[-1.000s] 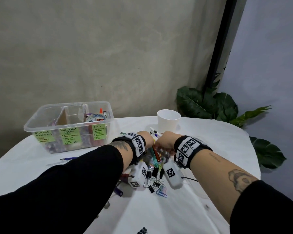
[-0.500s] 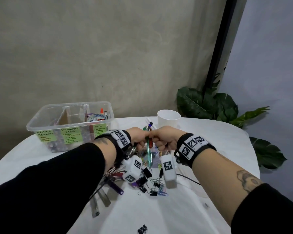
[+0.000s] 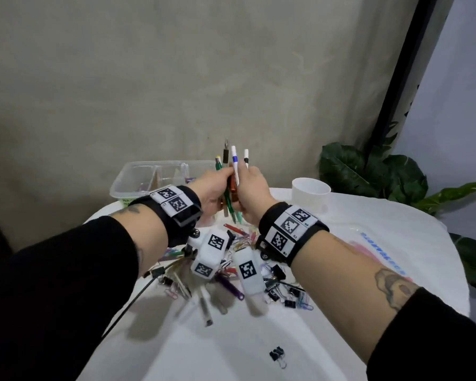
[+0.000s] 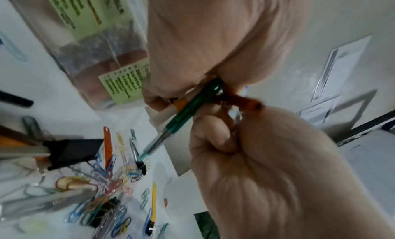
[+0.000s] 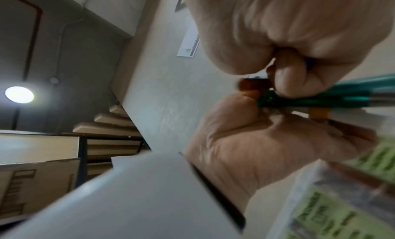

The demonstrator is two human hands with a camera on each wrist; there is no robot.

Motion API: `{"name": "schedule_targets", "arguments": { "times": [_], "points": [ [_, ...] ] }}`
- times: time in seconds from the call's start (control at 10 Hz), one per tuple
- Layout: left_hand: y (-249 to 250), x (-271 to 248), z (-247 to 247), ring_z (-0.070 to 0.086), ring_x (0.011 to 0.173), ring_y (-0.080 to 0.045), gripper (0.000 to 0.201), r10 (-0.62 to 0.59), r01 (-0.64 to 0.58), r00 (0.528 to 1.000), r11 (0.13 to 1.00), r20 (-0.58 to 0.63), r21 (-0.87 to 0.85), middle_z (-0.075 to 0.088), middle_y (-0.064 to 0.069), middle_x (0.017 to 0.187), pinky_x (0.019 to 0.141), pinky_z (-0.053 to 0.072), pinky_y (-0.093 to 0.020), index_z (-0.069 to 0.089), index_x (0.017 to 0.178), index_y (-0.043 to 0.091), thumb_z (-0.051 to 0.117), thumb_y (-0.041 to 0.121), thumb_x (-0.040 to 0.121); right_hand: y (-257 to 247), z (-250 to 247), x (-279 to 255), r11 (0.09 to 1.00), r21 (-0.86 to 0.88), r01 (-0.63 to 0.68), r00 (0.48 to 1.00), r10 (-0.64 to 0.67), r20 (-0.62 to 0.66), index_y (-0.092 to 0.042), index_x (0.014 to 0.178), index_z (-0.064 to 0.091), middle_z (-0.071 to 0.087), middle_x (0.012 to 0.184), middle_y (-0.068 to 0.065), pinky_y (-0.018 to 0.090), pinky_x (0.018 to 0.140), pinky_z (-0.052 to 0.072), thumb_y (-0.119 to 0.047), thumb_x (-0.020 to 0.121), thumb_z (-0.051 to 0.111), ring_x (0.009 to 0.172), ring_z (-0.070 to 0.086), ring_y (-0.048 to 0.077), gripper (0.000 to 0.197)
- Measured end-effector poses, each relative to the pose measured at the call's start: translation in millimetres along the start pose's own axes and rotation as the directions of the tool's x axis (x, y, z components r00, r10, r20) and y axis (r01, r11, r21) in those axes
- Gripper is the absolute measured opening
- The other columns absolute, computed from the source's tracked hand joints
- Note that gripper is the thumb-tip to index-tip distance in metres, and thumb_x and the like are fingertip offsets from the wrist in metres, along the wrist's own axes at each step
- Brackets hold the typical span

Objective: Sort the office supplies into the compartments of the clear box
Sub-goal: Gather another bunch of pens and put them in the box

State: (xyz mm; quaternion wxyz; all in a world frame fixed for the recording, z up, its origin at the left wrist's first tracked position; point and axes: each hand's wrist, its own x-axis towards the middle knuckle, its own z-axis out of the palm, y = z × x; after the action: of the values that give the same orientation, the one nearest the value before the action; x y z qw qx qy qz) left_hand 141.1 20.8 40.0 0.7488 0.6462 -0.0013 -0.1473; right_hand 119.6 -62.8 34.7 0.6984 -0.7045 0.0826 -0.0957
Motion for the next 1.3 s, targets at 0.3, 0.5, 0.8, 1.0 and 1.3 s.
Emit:
{"name": "schedule_targets", "arguments": {
  "times": [0.3,0.5,0.8,1.0,1.3],
  "points": [
    [33,-3,-72,0.064,0.067,-0.02,0.027,0.139,-0.154,0.984,0.978,-0.107,-0.144,0.065,-0.01,0.084,0.056,0.053,-0.028,0.063,0.089,0.011,0.049,0.031,0.101,-25,74,-1,0.788,-0.47,0.398,0.917,-0.319,0.24,0.0,0.102,0.065,0.067,0.103,0.027,0.048,0.089,0.05,-0.033,0.104,0.027,0.1,0.062,0.041,0.051],
    [48,-5,-111,0.059,0.054,-0.007,0.026,0.118,-0.156,0.969,0.974,-0.217,-0.164,0.065,0.009,0.062,0.056,0.046,-0.025,0.063,0.094,0.018,0.043,0.034,0.103,-42,104,-4,0.557,-0.687,0.466,0.885,-0.294,0.361,-0.006,0.13,0.05,0.059,0.124,0.014,0.034,0.086,0.036,-0.011,0.103,0.027,0.101,0.051,0.029,0.036],
    [67,18,-169,0.056,0.067,-0.015,0.016,0.107,-0.133,0.953,0.988,-0.283,-0.073,0.053,-0.006,0.081,0.064,0.06,-0.033,0.05,0.111,0.003,0.049,0.016,0.101,-34,107,24,0.582,-0.739,0.339,0.932,-0.102,0.348,-0.016,0.143,0.047,0.06,0.133,0.01,0.038,0.099,0.048,-0.061,0.095,0.043,0.119,0.059,0.027,0.066],
    [56,59,-190,0.062,0.067,-0.029,0.021,0.296,-0.012,0.832,0.855,-0.469,0.518,0.062,-0.021,0.093,0.048,0.048,-0.032,0.051,0.11,-0.006,0.044,0.008,0.098,11,83,34,0.32,-0.854,0.411,0.898,0.02,0.44,-0.018,0.138,0.049,0.064,0.127,0.005,0.052,0.114,0.027,-0.064,0.097,0.032,0.121,0.055,0.026,0.063],
    [23,65,-175,0.055,0.121,-0.031,0.034,0.195,0.256,0.919,0.366,-0.342,0.895,0.059,-0.016,0.129,0.098,0.045,-0.032,0.056,0.129,-0.003,0.045,0.011,0.1,23,84,37,0.312,-0.84,0.444,0.893,-0.078,0.443,-0.021,0.135,0.049,0.065,0.125,0.004,0.055,0.114,0.019,-0.062,0.098,0.029,0.122,0.055,0.027,0.06]
  ]
}}
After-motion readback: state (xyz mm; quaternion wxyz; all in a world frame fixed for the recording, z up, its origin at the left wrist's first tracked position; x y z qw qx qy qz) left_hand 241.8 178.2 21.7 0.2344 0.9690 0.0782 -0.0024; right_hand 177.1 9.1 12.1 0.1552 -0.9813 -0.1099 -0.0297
